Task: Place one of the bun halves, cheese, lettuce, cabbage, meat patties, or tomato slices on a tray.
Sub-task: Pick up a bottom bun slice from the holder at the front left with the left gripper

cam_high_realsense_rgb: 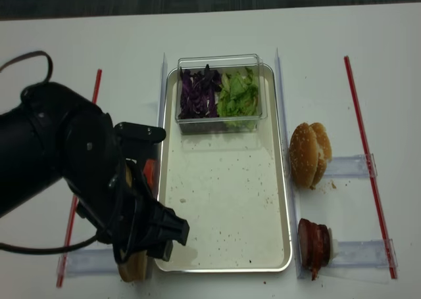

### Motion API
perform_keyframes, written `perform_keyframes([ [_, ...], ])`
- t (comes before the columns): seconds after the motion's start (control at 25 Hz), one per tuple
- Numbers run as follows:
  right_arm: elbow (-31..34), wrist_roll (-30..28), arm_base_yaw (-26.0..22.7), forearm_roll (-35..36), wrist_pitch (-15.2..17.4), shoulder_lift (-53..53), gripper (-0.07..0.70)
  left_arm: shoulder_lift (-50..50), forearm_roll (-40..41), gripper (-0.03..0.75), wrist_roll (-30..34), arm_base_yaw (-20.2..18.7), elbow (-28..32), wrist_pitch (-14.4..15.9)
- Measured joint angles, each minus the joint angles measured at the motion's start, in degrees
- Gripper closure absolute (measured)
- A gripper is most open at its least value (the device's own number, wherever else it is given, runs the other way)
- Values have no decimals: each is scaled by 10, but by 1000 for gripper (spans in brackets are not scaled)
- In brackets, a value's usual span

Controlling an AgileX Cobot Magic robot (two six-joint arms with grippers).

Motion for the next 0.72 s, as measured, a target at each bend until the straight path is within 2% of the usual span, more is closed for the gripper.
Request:
perform_keyframes([
  [0.36,0,-4,0,0,0,0,-60,53,26,284,0,0,-13,1],
  [0.72,0,-4,0,0,0,0,-60,55,35,286,-4,0,-13,-1],
])
